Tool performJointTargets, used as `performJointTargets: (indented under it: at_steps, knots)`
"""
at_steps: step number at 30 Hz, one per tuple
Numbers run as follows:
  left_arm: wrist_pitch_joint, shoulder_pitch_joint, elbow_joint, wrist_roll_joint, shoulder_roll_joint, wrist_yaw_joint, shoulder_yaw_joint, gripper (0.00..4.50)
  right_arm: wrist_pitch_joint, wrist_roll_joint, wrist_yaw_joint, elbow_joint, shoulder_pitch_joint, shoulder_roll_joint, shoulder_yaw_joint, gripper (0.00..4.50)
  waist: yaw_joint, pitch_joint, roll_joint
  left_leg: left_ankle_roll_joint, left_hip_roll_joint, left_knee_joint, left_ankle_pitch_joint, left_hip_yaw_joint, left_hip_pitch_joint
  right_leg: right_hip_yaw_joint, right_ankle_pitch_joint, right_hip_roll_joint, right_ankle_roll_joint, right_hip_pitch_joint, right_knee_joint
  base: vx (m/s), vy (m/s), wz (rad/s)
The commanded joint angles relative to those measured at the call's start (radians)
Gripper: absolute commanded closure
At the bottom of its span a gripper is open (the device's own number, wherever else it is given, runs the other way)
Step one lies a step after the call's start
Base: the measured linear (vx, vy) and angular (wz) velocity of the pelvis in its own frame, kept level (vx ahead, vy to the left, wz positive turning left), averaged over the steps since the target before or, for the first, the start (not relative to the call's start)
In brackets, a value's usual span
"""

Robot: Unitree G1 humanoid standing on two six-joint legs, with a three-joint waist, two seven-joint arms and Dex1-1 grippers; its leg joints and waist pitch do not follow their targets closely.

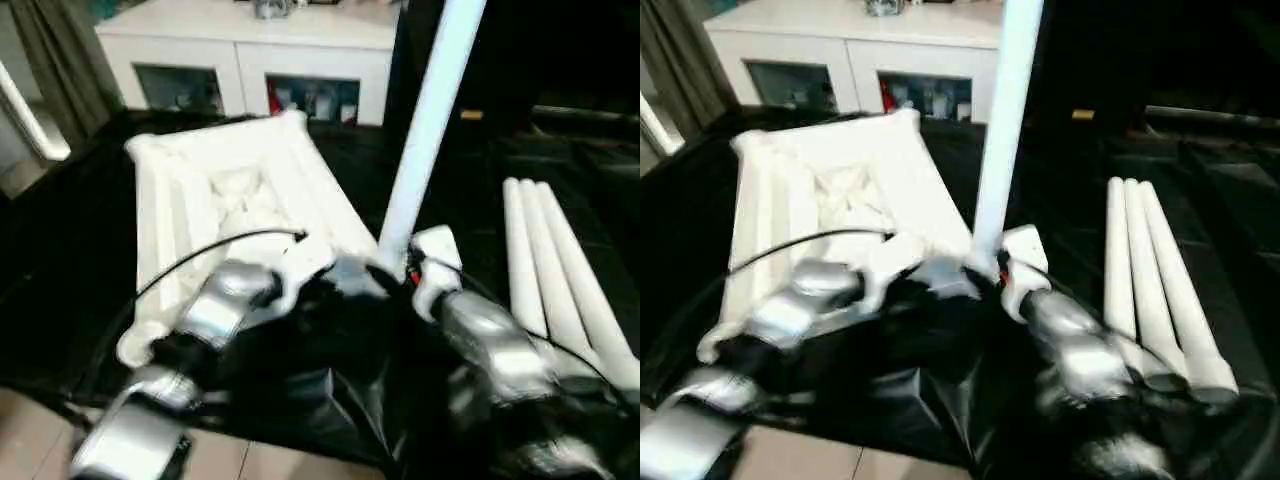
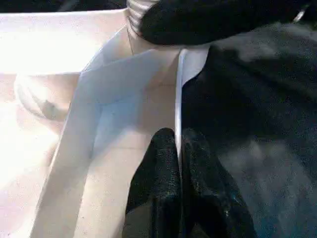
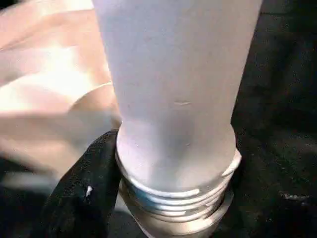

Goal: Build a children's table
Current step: Rotate leg to tighten

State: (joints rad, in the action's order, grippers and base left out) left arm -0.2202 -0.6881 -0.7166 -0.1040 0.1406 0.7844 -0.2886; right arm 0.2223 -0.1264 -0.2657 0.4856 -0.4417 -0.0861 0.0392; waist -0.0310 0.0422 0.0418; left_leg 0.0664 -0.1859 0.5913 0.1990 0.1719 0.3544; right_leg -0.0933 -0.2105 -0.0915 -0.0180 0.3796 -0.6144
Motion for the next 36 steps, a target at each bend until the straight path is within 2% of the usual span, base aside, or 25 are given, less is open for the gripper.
performJointTargets:
  at_steps: [1,3,5,10,12,14,17,20,21,22,23,24,28,30,32,36]
  knots:
    - [-0.015,-0.003,-0.022,0.008,-0.03,-0.106,0.034,4.5,0.015,-0.014,0.043,0.08,0.004,0.055,0.018,1.73,-0.004,-0.053,-0.009,-0.024,-0.036,-0.07,0.171,-0.013,0.003,0.054,-0.207,-0.062,-0.201,-0.049,0.089,0.0,0.0,0.0]
    - [-0.012,-0.003,-0.021,-0.002,-0.04,-0.115,0.023,4.5,-0.003,-0.028,0.032,0.103,-0.014,0.081,0.017,1.73,-0.002,-0.053,-0.01,-0.035,-0.036,-0.07,0.169,-0.013,0.005,0.055,-0.194,-0.063,-0.205,-0.05,0.087,0.0,0.0,0.0]
    - [0.001,0.002,-0.016,-0.011,-0.035,-0.099,0.011,4.5,-0.022,-0.046,0.0,0.11,-0.022,0.091,0.007,1.17,-0.005,-0.055,-0.011,-0.049,-0.037,-0.069,0.154,-0.013,0.006,0.055,-0.164,-0.063,-0.206,-0.05,0.085,0.0,0.0,0.0]
    - [0.012,0.005,-0.02,-0.016,-0.026,-0.084,0.008,4.5,-0.042,-0.04,-0.004,0.117,-0.032,0.089,-0.01,0.75,-0.004,-0.054,-0.009,-0.064,-0.038,-0.07,0.157,-0.013,0.007,0.054,-0.162,-0.064,-0.212,-0.05,0.085,0.0,0.0,0.0]
    - [0.052,0.024,-0.004,-0.013,0.015,-0.032,0.002,4.5,-0.051,-0.036,-0.069,0.05,-0.028,0.028,-0.012,0.48,-0.003,-0.055,-0.012,-0.065,-0.037,-0.069,0.162,-0.013,0.008,0.054,-0.175,-0.063,-0.205,-0.052,0.086,0.0,0.0,0.0]
    - [0.068,0.037,0.011,-0.006,0.04,0.002,0.004,4.5,-0.021,-0.038,-0.144,-0.029,-0.01,-0.033,0.01,0.3,-0.006,-0.058,-0.015,-0.08,-0.038,-0.066,0.13,-0.013,0.011,0.055,-0.132,-0.063,-0.204,-0.055,0.081,0.0,0.0,0.0]
    - [0.105,0.054,0.03,0.006,0.082,0.068,0.002,4.5,0.028,-0.046,-0.301,-0.162,0.041,-0.151,0.06,0.3,-0.01,-0.058,-0.017,-0.113,-0.037,-0.062,0.086,-0.011,0.014,0.054,-0.063,-0.06,-0.211,-0.057,0.074,0.0,0.0,0.0]
    - [0.113,0.058,0.036,0.011,0.091,0.089,0.003,4.5,0.038,-0.052,-0.338,-0.189,0.053,-0.176,0.068,0.3,-0.011,-0.057,-0.017,-0.114,-0.038,-0.062,0.101,-0.01,0.012,0.054,-0.082,-0.061,-0.211,-0.054,0.077,0.0,0.0,0.0]
    - [0.113,0.058,0.036,0.011,0.091,0.089,0.003,4.5,0.038,-0.052,-0.338,-0.189,0.053,-0.176,0.068,0.3,-0.008,-0.056,-0.016,-0.102,-0.039,-0.064,0.12,-0.01,0.01,0.053,-0.119,-0.061,-0.216,-0.051,0.08,0.0,0.0,0.0]
    - [0.142,0.07,0.055,0.03,0.111,0.149,-0.001,4.5,0.042,-0.056,-0.411,-0.229,0.074,-0.23,0.091,0.3,-0.009,-0.055,-0.017,-0.101,-0.038,-0.064,0.129,-0.01,0.01,0.052,-0.134,-0.061,-0.216,-0.051,0.083,0.0,0.0,0.0]
    - [0.175,0.103,0.118,0.082,0.154,0.305,-0.018,4.5,0.032,-0.057,-0.528,-0.277,0.1,-0.308,0.124,0.3,-0.015,-0.056,-0.016,-0.101,-0.043,-0.065,0.127,-0.012,0.009,0.055,-0.13,-0.064,-0.21,-0.054,0.081,0.0,0.0,0.0]
    - [0.178,0.117,0.148,0.103,0.173,0.366,-0.025,4.5,0.032,-0.061,-0.574,-0.294,0.109,-0.336,0.137,0.3,-0.016,-0.058,-0.017,-0.11,-0.046,-0.065,0.114,-0.011,0.011,0.058,-0.096,-0.064,-0.215,-0.055,0.075,0.0,0.0,0.0]
    - [0.153,0.139,0.199,0.126,0.202,0.449,-0.044,4.5,0.061,-0.074,-0.63,-0.32,0.117,-0.362,0.157,0.3,-0.016,-0.058,-0.012,-0.122,-0.047,-0.063,0.107,-0.009,0.009,0.056,-0.045,-0.061,-0.245,-0.047,0.069,0.0,0.0,0.0]
    - [0.15,0.145,0.212,0.136,0.206,0.472,-0.047,4.5,0.065,-0.072,-0.639,-0.318,0.117,-0.365,0.165,0.3,-0.018,-0.055,-0.012,-0.11,-0.048,-0.065,0.128,-0.009,0.007,0.054,-0.089,-0.063,-0.248,-0.047,0.073,0.0,0.0,0.0]
    - [0.152,0.15,0.217,0.139,0.207,0.481,-0.047,4.5,0.063,-0.059,-0.649,-0.309,0.116,-0.363,0.174,0.3,-0.024,-0.055,-0.011,-0.099,-0.049,-0.065,0.134,-0.006,0.001,0.058,-0.098,-0.064,-0.251,-0.043,0.075,0.0,0.0,0.0]
    - [0.158,0.155,0.221,0.134,0.209,0.477,-0.042,4.5,0.064,-0.065,-0.659,-0.303,0.115,-0.364,0.183,0.3,-0.029,-0.056,-0.014,-0.084,-0.048,-0.067,0.134,-0.007,0.004,0.058,-0.086,-0.063,-0.242,-0.047,0.07,0.0,0.0,0.0]
